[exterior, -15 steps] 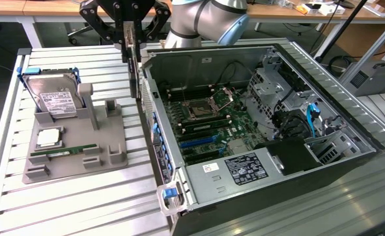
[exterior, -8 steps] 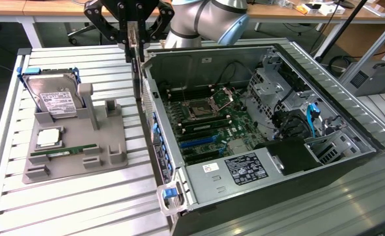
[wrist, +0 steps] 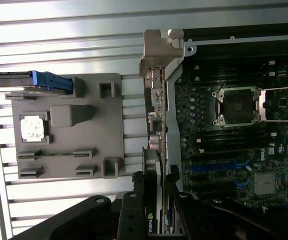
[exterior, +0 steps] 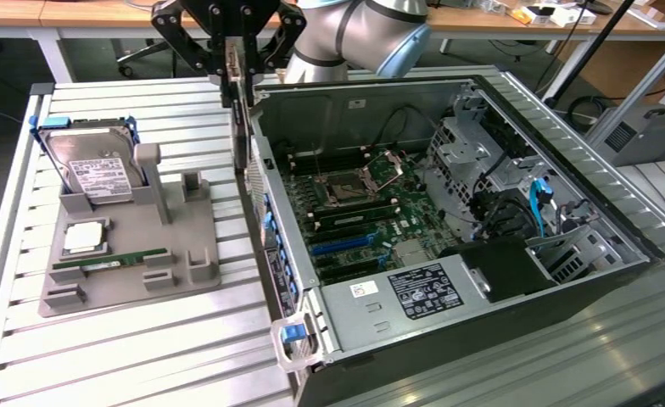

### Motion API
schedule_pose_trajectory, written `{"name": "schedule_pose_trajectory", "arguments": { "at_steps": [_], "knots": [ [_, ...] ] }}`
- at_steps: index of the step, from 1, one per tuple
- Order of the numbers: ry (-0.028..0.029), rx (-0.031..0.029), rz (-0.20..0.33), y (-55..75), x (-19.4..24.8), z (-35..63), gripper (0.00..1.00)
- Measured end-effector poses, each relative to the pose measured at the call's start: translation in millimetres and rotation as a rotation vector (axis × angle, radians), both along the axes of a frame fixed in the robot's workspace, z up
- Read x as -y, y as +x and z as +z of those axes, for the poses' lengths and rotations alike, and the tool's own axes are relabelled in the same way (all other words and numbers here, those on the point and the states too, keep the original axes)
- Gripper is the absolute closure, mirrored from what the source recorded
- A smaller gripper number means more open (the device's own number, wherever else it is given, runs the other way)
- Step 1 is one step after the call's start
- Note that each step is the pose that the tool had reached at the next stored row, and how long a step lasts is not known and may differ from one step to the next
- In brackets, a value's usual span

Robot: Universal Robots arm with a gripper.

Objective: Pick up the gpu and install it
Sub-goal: 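Pick up the gpu and move the gpu toward the slot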

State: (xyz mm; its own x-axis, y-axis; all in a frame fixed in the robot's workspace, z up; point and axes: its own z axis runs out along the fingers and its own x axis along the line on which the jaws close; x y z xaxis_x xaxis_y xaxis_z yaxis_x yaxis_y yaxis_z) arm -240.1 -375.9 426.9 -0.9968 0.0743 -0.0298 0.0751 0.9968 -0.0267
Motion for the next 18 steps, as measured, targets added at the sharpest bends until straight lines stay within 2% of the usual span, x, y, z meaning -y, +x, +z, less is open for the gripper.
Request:
{"name": "schedule_pose_trajectory", "arguments": {
  "at_steps": [6,8,14,18],
  "knots": [
    [-0.0035,0.0000,0.000,12.2,0.0,0.0,0.73],
    [-0.0066,0.0000,0.000,23.1,0.0,0.0,0.73],
    [-0.0091,0.0000,0.000,32.5,0.0,0.0,0.73],
    [-0.0092,0.0000,0.000,33.7,0.0,0.0,0.73]
  ]
}}
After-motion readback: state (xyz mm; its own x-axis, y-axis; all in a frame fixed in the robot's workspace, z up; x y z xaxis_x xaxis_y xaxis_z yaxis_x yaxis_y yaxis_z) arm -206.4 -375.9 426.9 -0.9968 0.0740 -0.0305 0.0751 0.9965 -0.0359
